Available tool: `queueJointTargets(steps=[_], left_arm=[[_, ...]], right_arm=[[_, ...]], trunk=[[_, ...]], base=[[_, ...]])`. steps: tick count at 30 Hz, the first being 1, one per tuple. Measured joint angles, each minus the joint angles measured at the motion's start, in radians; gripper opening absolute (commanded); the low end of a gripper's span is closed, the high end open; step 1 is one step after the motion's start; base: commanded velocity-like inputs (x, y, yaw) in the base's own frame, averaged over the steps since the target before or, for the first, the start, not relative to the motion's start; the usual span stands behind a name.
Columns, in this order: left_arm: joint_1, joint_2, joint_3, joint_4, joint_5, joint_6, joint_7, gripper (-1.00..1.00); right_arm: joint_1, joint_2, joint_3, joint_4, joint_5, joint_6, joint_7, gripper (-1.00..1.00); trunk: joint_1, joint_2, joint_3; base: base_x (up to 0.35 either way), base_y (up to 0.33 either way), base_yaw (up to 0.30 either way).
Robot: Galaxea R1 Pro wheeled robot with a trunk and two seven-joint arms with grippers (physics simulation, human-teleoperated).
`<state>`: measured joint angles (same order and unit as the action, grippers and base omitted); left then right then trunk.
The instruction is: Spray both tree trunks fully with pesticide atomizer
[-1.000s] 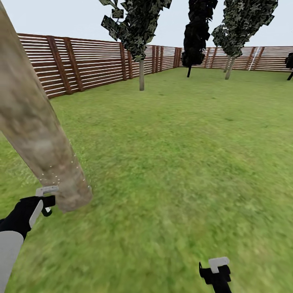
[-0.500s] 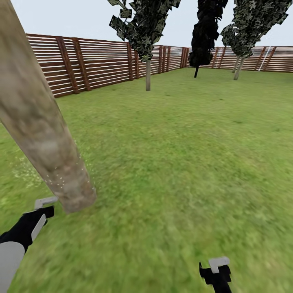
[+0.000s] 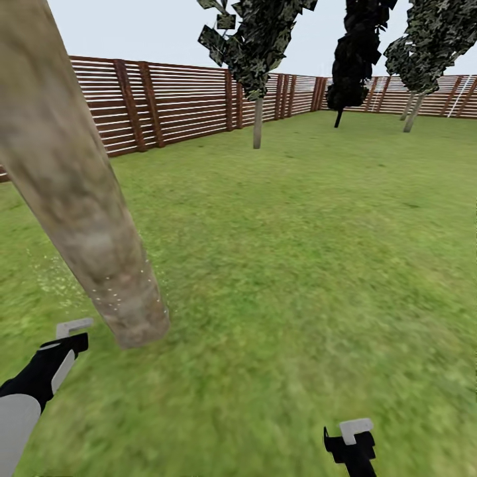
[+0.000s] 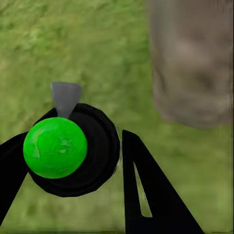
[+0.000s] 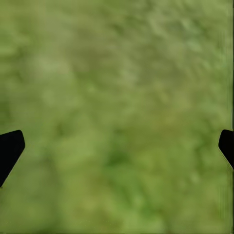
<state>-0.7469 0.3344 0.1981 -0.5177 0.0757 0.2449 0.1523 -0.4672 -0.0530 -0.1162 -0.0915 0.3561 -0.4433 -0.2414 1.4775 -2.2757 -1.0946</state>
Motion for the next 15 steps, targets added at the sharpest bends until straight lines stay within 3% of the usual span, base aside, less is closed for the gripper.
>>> queueJointTargets(steps=[2,4,6,9,15], left_arm=[[0.000,0.000,0.000,0.004,0.002,-0.011,-0.002,-1.00],[0.000,0.000,0.000,0.014,0.003,-0.103,-0.004,-1.00],[0.000,0.000,0.000,0.017,0.004,-0.136,-0.011,-1.00],[0.000,0.000,0.000,0.013,0.005,-0.140,-0.011,-1.00],[0.000,0.001,0.003,-0.014,0.005,-0.142,-0.012,-1.00]], right_arm=[[0.000,0.000,0.000,0.001,0.000,0.000,0.000,1.00],[0.000,0.000,0.000,0.001,0.000,0.000,0.000,1.00],[0.000,0.001,0.000,0.001,0.000,0.000,0.000,1.00],[0.000,0.001,0.000,0.001,0.000,0.000,0.000,1.00],[0.000,0.000,0.000,0.001,0.000,0.000,0.001,1.00]], trunk=[[0.000,0.000,0.000],[0.000,0.000,0.000],[0.000,0.000,0.000],[0.000,0.000,0.000],[0.000,0.000,0.000]], base=[[0.000,-0.269,0.002],[0.000,-0.274,0.000],[0.000,-0.274,0.000],[-0.082,-0.241,0.000],[-0.068,-0.023,0.000]])
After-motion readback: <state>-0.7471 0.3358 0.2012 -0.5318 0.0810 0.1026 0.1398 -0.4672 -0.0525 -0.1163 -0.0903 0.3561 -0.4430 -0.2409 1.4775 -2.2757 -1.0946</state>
